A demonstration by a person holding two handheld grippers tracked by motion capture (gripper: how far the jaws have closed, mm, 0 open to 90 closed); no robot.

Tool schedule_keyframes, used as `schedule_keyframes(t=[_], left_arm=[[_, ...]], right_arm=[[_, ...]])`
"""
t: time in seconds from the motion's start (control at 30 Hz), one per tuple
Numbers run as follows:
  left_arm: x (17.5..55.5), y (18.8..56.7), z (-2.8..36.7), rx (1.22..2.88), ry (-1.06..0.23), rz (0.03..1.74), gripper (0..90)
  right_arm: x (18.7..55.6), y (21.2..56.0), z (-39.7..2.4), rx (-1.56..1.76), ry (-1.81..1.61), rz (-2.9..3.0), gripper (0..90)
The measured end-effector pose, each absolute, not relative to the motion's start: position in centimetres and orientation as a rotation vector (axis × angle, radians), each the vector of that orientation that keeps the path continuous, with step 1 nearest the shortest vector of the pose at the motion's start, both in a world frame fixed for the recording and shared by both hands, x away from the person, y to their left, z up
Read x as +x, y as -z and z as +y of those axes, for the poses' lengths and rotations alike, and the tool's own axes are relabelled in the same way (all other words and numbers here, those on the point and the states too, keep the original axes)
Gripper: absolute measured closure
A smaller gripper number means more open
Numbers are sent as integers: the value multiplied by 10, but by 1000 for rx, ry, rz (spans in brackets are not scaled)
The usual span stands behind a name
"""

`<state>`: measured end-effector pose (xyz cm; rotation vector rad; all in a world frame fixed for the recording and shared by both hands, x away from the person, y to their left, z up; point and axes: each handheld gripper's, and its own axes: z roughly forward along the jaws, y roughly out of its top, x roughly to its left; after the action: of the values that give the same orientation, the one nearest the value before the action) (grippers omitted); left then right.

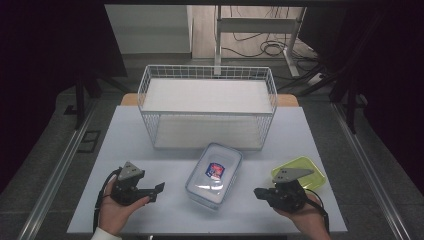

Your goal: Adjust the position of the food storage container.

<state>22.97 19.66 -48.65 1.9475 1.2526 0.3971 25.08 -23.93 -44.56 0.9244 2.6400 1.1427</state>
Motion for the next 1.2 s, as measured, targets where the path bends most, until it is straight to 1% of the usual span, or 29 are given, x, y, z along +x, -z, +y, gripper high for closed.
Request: schedule_keyframes(t=[0.17, 0.23, 0.3, 0.37, 0.4, 0.43, 0.47, 0.5, 0.6, 0.77, 1.2], left_arm=[[230, 487, 194, 1964, -390, 1246, 170], [230, 488, 194, 1971, -392, 1244, 170], [230, 488, 194, 1971, -391, 1244, 170], [231, 488, 195, 1970, -392, 1245, 170], [231, 488, 195, 1970, -392, 1245, 170], [231, 489, 195, 1972, -390, 1248, 170], [231, 489, 195, 1972, -390, 1248, 170], [231, 490, 195, 1976, -389, 1251, 170], [231, 491, 196, 1976, -386, 1252, 170], [232, 492, 197, 1983, -383, 1254, 170], [233, 494, 197, 1987, -374, 1258, 170]], right_arm=[[249, 453, -221, 865, -1101, 2712, 889], [247, 460, -206, 806, -1054, 2747, 889], [247, 461, -202, 790, -1048, 2755, 890], [245, 468, -185, 724, -978, 2787, 890], [245, 468, -185, 724, -978, 2787, 890], [245, 472, -175, 688, -928, 2794, 890], [245, 472, -175, 688, -928, 2794, 890], [246, 477, -164, 639, -884, 2819, 891], [247, 481, -153, 602, -861, 2831, 891], [246, 484, -142, 565, -806, 2845, 891], [243, 487, -121, 493, -798, 2847, 891]])
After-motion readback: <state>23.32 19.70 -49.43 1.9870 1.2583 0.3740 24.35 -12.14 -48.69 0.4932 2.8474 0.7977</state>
